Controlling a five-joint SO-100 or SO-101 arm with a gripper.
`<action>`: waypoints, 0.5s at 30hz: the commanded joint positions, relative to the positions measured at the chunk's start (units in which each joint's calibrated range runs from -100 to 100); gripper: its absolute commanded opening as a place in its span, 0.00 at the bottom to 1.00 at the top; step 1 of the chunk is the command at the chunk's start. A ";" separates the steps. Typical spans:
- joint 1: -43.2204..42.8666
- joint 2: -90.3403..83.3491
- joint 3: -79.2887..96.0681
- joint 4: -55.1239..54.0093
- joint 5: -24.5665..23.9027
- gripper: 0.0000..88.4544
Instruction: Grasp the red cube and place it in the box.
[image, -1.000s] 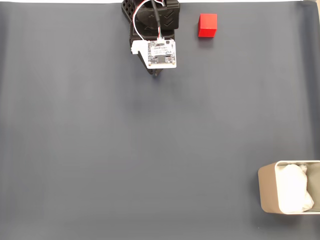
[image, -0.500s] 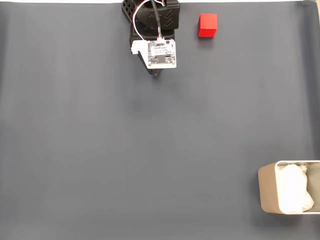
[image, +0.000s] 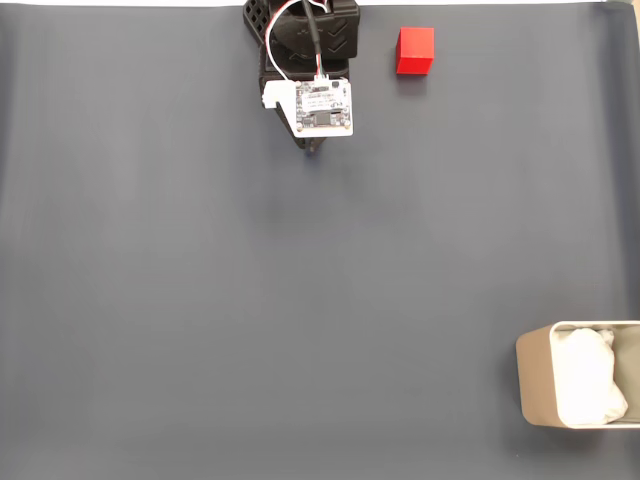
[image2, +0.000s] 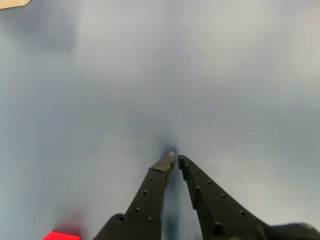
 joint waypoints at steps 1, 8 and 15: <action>-0.05 0.00 0.45 0.05 0.44 0.00; 1.30 1.13 -1.37 -8.23 0.73 0.00; 1.01 28.42 -44.53 -17.08 -2.25 0.00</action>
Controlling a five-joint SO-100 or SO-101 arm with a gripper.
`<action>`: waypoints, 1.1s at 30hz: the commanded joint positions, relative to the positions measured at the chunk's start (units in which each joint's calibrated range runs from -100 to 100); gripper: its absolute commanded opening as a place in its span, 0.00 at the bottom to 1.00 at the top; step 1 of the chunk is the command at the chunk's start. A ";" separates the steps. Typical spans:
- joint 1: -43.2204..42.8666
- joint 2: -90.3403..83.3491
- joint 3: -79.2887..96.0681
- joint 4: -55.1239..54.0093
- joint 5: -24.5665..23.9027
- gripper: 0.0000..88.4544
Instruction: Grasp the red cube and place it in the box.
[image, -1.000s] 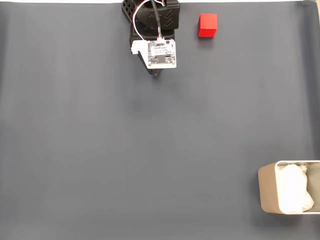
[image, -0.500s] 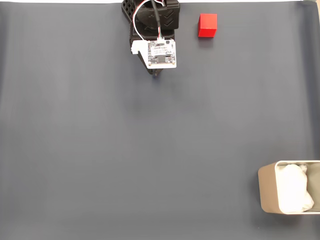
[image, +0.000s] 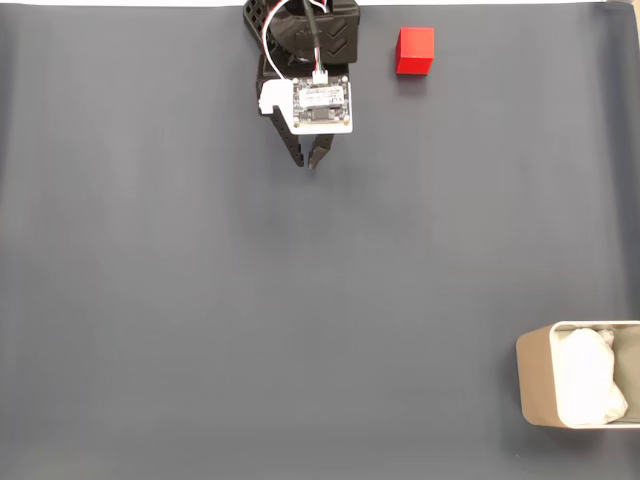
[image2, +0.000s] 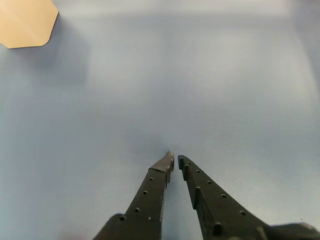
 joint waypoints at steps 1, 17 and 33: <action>-0.02 23.12 -42.77 -1.96 -2.05 0.00; 0.12 43.66 -80.63 9.68 -0.05 0.00; -0.88 45.65 -79.99 14.11 1.90 0.00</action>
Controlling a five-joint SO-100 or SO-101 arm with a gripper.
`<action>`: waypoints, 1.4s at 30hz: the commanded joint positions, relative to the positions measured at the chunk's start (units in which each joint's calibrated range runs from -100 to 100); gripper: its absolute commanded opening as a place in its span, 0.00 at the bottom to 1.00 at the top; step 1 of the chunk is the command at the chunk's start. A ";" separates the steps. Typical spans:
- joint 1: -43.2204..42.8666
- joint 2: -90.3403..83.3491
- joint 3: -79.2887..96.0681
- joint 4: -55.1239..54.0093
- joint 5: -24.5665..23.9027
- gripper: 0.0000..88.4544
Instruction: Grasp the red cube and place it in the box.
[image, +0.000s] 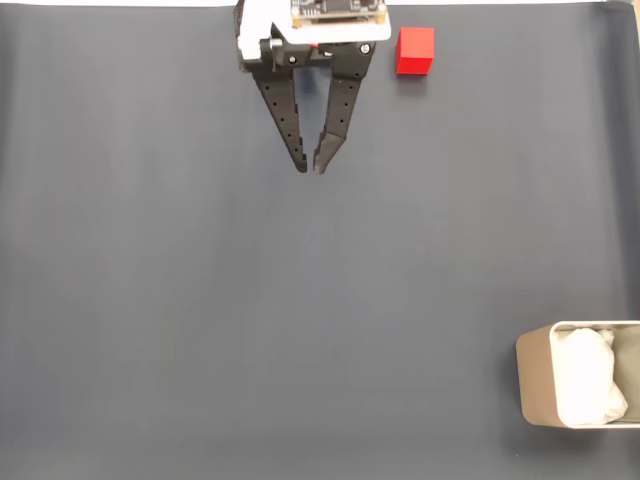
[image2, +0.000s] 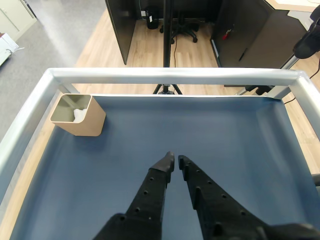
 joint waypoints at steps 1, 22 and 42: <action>-1.74 -0.46 -0.51 1.15 0.54 0.00; -25.18 -8.18 11.53 4.02 2.59 0.00; -46.06 -13.55 15.55 15.08 1.95 0.02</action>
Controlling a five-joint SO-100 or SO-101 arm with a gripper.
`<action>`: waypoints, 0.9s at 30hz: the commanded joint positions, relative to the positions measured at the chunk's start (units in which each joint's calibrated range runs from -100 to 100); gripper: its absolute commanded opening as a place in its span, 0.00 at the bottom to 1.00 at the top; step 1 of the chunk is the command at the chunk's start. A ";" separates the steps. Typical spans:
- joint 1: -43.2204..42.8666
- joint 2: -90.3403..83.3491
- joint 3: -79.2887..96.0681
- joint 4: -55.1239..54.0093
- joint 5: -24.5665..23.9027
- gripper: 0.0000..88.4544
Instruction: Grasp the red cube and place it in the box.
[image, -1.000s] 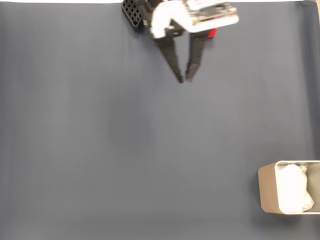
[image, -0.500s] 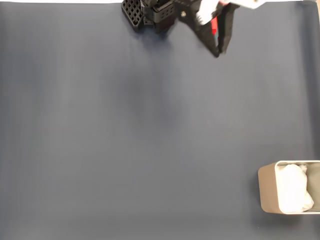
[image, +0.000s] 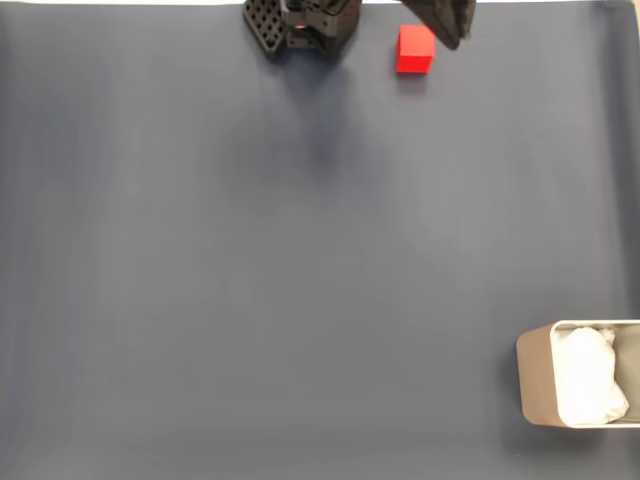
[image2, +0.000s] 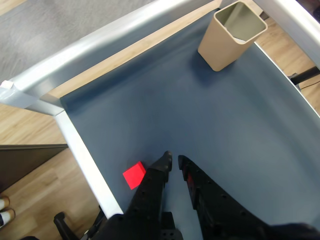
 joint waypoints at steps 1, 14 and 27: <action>-3.37 -0.52 0.08 0.84 -0.10 0.02; -11.76 0.34 3.00 1.33 0.73 0.08; -15.59 -1.30 9.85 0.19 3.22 0.27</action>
